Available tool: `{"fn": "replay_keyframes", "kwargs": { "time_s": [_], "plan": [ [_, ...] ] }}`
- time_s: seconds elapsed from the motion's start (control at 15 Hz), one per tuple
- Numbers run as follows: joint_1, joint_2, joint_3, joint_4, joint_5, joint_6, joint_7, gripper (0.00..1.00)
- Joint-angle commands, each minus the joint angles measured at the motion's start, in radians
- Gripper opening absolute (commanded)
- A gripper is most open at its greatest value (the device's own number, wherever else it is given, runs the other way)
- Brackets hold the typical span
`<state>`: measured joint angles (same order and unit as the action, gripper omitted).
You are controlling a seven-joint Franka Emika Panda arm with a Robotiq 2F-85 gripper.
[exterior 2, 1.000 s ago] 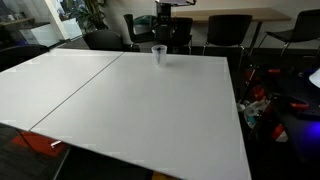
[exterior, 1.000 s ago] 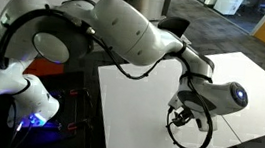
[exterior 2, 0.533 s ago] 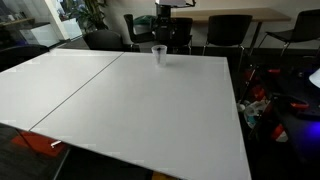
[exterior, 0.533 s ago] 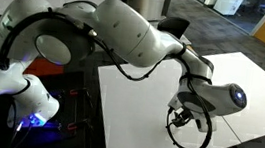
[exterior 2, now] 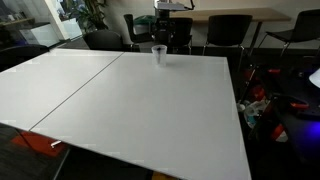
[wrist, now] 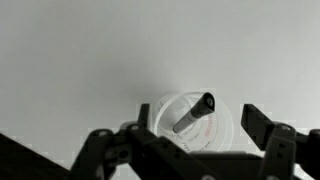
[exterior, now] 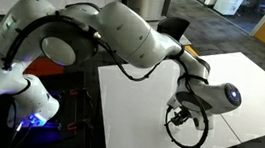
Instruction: Move the cup to the right, put the marker in the cup and then remove it and put it back on the table
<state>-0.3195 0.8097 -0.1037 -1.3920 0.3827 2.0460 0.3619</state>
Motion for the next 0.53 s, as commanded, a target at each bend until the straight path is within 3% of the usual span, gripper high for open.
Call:
{"fn": "replay_keyframes", "kwargs": {
  "time_s": [0.0,0.07,0.2,0.47],
  "plan": [
    [0.023,0.005,-0.020,0.007,0.007,0.040,0.044,0.73],
    [0.025,0.006,-0.020,0.008,0.007,0.049,0.050,0.67],
    [0.026,0.015,-0.021,0.018,0.005,0.059,0.063,0.71],
    [0.032,0.036,-0.025,0.032,0.001,0.066,0.093,0.67]
  ]
}}
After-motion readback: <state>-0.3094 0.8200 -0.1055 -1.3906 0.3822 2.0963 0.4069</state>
